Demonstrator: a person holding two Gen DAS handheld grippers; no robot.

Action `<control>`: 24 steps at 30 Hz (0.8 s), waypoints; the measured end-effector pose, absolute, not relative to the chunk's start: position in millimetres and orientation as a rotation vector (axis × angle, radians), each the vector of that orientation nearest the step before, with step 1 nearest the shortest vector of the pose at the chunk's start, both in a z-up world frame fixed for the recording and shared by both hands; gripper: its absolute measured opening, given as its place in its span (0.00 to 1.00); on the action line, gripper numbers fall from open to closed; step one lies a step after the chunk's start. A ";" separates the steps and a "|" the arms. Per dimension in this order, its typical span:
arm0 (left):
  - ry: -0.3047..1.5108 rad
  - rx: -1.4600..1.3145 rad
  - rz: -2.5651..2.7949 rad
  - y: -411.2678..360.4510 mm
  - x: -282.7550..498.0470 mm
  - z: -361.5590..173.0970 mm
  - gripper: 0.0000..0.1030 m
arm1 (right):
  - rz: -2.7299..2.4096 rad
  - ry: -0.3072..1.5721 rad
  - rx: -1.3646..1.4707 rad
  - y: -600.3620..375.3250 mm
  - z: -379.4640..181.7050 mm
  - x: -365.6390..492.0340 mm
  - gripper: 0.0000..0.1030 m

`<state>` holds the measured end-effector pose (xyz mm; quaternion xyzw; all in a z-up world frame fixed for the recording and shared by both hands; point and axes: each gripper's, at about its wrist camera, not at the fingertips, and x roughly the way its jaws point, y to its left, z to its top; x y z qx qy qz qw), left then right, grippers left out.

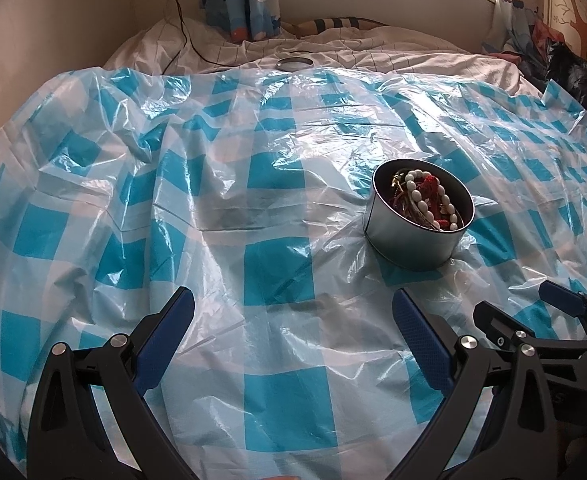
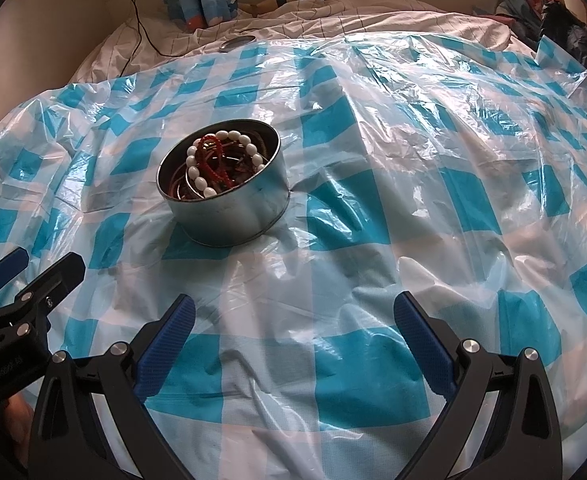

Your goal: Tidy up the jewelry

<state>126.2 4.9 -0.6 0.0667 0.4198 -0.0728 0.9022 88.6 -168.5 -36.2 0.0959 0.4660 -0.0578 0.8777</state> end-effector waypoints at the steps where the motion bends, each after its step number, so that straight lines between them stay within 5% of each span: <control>1: 0.868 0.139 -0.152 4.4 126.7 -0.1 0.93 | -0.120 0.972 0.200 -168.9 -36.3 88.5 0.93; 24: 0.878 0.122 -0.160 4.3 127.0 -1.1 0.93 | -0.121 0.974 0.199 -169.3 -36.2 89.1 0.93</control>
